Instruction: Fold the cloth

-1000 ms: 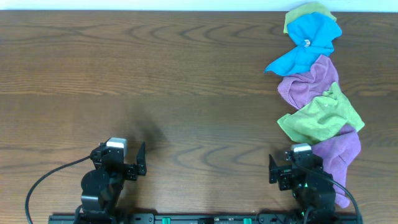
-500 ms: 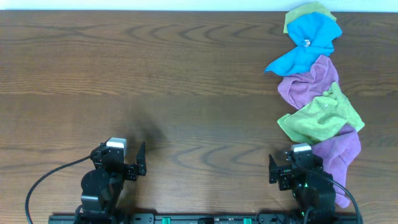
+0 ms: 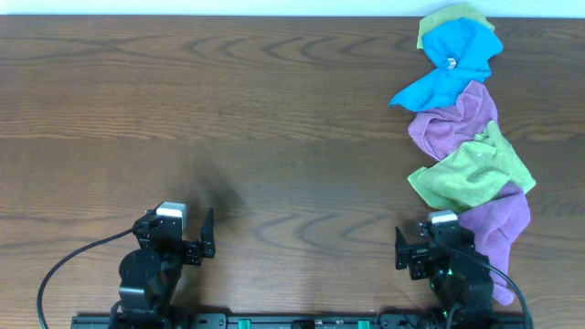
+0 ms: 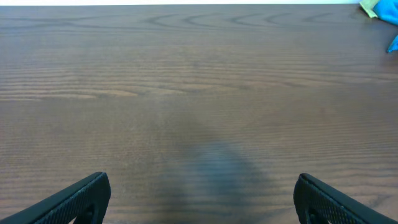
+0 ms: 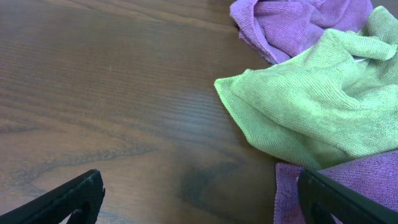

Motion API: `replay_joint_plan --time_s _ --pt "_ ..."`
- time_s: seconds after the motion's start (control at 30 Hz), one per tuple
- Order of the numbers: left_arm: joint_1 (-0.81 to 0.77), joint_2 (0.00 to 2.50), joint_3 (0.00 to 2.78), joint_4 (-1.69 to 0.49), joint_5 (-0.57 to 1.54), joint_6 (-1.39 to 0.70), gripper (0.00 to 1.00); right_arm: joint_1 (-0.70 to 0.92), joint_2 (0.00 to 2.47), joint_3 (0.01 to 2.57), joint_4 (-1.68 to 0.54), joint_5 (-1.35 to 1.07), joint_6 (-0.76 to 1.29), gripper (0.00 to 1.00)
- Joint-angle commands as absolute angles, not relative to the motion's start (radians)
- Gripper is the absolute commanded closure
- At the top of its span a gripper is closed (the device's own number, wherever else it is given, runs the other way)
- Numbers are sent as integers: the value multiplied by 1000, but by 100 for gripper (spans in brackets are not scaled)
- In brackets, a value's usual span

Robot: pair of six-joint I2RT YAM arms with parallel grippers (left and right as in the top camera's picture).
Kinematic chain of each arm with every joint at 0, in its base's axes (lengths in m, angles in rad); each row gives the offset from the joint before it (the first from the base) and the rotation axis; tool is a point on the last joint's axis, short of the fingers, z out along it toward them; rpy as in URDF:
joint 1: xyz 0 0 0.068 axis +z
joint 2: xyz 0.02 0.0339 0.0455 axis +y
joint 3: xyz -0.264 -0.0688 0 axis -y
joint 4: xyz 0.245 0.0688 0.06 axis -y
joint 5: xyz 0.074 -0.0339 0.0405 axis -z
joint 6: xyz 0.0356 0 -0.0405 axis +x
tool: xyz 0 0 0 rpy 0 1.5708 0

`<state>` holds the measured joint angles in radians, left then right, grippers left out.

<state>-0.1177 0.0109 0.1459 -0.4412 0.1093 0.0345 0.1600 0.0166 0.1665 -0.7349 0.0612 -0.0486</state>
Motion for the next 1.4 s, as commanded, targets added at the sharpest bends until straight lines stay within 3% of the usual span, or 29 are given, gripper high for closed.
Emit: replay_joint_plan --time_s 0.0,0.43,0.57,0.7,0.97,1.37 --pt "-112 5 126 -440 123 45 4 145 6 162 -733 71 -61 1" --pt "-112 5 126 -440 123 45 5 145 6 162 -652 86 -43 1" --pt "-112 5 126 -440 123 45 4 145 6 162 -422 189 313 1" --pt "-112 5 126 -440 123 45 5 144 6 162 -339 347 687 1" --pt "-112 5 126 -440 123 45 5 138 6 162 -308 758 695 1" --pt "-112 5 126 -440 123 45 5 -83 30 162 -347 714 694 1"
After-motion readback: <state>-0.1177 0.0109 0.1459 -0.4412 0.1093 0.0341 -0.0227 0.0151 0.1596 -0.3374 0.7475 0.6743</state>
